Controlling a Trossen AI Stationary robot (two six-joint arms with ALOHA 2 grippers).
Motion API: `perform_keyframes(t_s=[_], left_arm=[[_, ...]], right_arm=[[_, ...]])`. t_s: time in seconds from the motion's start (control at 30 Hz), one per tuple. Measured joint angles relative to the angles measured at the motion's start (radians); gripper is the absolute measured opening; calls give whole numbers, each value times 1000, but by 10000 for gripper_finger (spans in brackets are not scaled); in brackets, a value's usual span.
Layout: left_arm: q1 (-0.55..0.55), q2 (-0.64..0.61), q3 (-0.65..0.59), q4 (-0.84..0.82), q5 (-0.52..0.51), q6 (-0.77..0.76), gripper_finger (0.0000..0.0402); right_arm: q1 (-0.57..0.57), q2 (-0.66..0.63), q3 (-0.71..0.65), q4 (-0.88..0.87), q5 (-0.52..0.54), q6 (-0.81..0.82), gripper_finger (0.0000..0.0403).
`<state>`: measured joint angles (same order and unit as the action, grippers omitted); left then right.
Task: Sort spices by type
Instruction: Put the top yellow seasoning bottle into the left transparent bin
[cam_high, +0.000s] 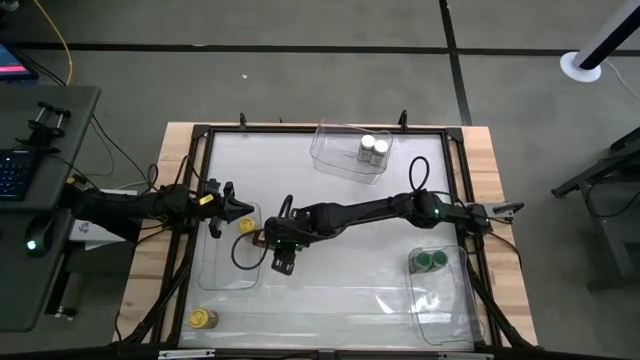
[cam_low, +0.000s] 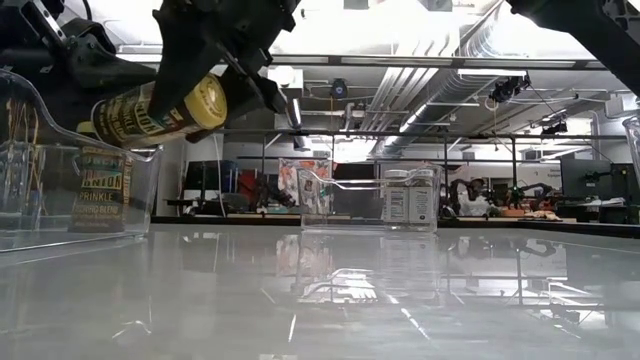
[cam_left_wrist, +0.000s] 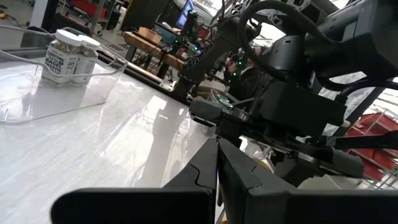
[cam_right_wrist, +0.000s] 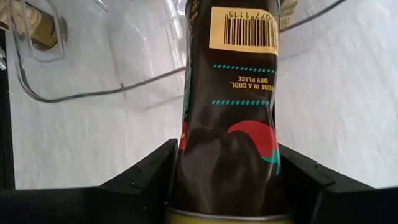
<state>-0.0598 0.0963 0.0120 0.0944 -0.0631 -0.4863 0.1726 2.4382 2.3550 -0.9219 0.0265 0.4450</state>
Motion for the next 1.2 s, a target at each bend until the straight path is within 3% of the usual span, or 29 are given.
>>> perform_keyframes(t_s=[0.57,0.67,0.83,1.2], left_arm=[[0,0,0,0,0,0,1],[0,0,0,0,0,0,1],[0,0,0,0,0,0,1],[0,0,0,0,0,0,1]], right_arm=[[34,-87,0,-180,108,19,207],[37,-102,0,-122,116,19,207],[41,-101,1,14,17,33,207],[92,-86,2,205,-22,56,207]])
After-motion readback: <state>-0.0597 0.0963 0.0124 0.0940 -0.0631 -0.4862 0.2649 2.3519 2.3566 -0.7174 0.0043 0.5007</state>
